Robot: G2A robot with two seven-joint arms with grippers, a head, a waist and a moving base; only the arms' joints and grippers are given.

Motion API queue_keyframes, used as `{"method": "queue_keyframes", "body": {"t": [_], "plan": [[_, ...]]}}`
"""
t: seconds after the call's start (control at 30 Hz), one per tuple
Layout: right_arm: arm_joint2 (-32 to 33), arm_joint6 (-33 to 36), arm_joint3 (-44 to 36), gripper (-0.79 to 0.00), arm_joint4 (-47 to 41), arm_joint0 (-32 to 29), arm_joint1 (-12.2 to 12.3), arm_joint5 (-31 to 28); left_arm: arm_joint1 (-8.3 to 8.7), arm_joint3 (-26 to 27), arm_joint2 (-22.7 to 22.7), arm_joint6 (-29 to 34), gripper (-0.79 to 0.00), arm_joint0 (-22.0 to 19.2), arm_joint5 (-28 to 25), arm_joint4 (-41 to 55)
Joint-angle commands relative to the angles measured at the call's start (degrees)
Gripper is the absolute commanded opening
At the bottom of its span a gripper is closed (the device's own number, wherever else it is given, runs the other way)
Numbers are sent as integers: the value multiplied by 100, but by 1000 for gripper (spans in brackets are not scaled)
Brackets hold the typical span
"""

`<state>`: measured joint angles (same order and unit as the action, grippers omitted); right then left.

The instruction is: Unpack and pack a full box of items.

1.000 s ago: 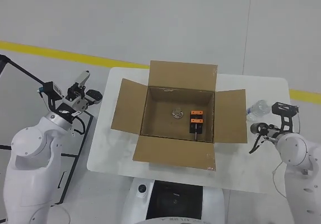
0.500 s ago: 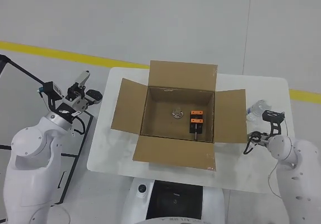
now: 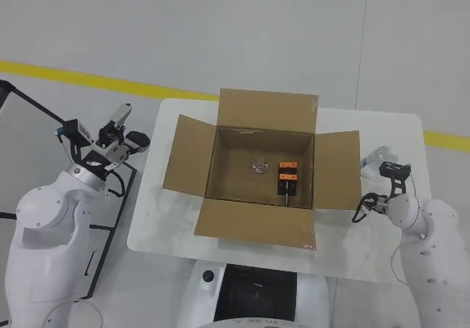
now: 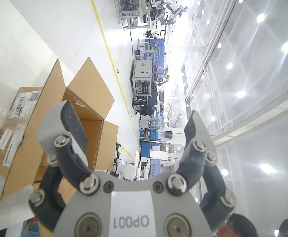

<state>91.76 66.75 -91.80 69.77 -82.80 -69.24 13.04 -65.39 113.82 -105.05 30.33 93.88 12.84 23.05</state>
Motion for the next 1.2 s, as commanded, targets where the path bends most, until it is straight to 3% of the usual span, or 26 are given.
{"method": "queue_keyframes", "body": {"t": [0.0,0.23,0.33,0.43,0.73,0.97,1.17], "plan": [[-10,-15,41,-785,10,22,0,3,0,0,0,0,0,0,0,0],[-38,-44,177,-785,24,97,1,31,0,0,0,0,0,0,0,0],[-20,-39,192,-625,18,103,4,41,0,0,0,0,0,0,0,0],[27,-52,167,-533,-11,92,10,30,0,0,0,0,0,0,0,0],[339,46,-198,-443,-251,-41,49,-88,0,0,0,0,0,0,0,0],[1300,484,-1728,-446,-891,-528,132,-351,0,0,0,0,0,0,0,0],[1911,725,-2942,-440,-2241,-730,157,-766,0,0,0,0,0,0,0,0]]}}
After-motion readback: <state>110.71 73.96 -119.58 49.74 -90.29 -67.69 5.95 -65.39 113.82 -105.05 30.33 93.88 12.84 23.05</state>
